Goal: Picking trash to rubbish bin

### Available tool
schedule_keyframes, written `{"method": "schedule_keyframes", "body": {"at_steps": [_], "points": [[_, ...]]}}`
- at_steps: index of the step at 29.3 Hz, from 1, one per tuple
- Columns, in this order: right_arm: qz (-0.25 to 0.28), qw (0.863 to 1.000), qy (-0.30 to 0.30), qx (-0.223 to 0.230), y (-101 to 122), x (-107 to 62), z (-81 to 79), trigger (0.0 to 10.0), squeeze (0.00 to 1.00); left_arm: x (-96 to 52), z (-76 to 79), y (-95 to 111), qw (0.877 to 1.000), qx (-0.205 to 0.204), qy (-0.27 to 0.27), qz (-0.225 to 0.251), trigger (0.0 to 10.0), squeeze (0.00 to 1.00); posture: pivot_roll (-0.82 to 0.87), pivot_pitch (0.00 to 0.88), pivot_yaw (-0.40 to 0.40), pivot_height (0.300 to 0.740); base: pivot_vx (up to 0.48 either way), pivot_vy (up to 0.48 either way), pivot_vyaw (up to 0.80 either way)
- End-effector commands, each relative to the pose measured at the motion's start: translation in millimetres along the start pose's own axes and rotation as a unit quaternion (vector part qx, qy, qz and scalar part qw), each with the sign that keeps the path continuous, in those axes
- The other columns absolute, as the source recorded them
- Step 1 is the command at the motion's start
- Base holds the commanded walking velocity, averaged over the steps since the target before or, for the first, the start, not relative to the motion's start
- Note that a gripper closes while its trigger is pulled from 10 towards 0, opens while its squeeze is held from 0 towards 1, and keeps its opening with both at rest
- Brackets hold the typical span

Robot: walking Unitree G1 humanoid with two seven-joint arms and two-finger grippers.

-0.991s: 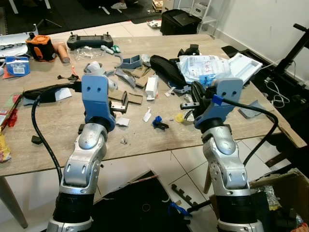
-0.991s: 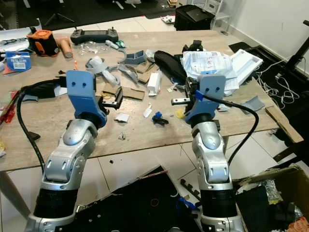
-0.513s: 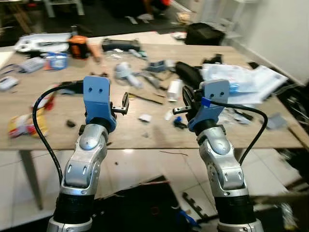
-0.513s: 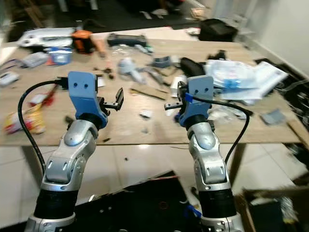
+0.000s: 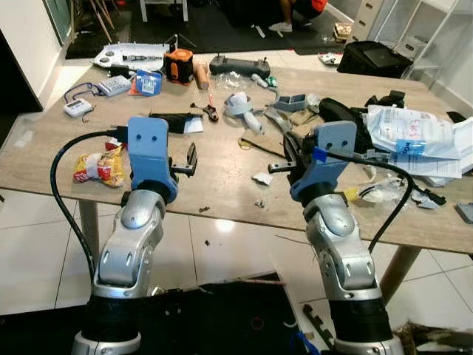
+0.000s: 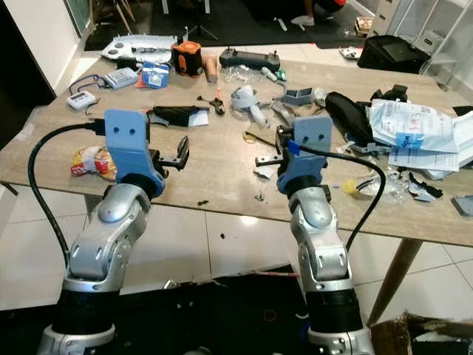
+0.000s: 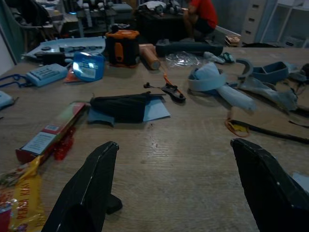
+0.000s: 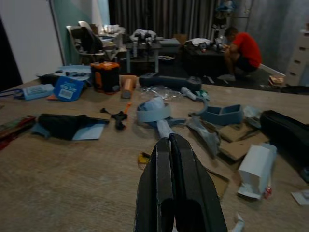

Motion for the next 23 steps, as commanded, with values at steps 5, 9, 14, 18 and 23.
{"method": "schedule_keyframes", "body": {"at_steps": [5, 9, 14, 18, 23], "points": [[-0.014, 1.0, -0.007, 0.004, -5.5, -1.5, 2.0, 10.0, 0.0, -0.3, 2.1, -2.5, 1.0, -0.004, -0.004, -0.008, 10.0, 0.0, 0.08, 0.131, -0.042, 0.74, 0.269, 0.0, 0.0], [-0.014, 1.0, -0.007, 0.005, -5.5, -1.7, 2.2, 10.0, 0.0, -0.3, 2.0, -2.4, 1.0, -0.004, -0.004, -0.008, 10.0, 0.0, 0.08, 0.131, -0.042, 0.74, 0.27, 0.0, 0.0], [-0.016, 1.0, -0.008, 0.008, -6.1, -2.5, 2.2, 10.0, 0.0, -0.6, 1.4, -2.3, 1.0, -0.005, -0.003, -0.01, 10.0, 0.0, 0.08, 0.13, -0.043, 0.74, 0.272, 0.0, 0.0], [-0.017, 1.0, -0.007, 0.009, -6.4, -2.4, 1.8, 10.0, 0.0, -1.0, 1.1, -2.2, 1.0, -0.005, -0.003, -0.01, 10.0, 0.0, 0.08, 0.13, -0.043, 0.74, 0.273, 0.0, 0.0], [-0.016, 1.0, -0.006, 0.01, -6.4, -1.9, 0.7, 10.0, 0.0, -1.8, 2.3, -1.5, 1.0, -0.009, -0.007, -0.007, 10.0, 0.0, 0.08, 0.124, -0.042, 0.74, 0.29, 0.0, 0.0]]}}
Point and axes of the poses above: a point about 5 cm out from each wrist's last joint towards the gripper, its own x axis pointing out of the wrist towards the gripper, its own y axis along the axis of the wrist's last joint, z = x × y, the point moved 2 cm from there along x, pointing out of the wrist towards the gripper, and after that the axes turned 5 degrees about -x, right-handed, at the moved point
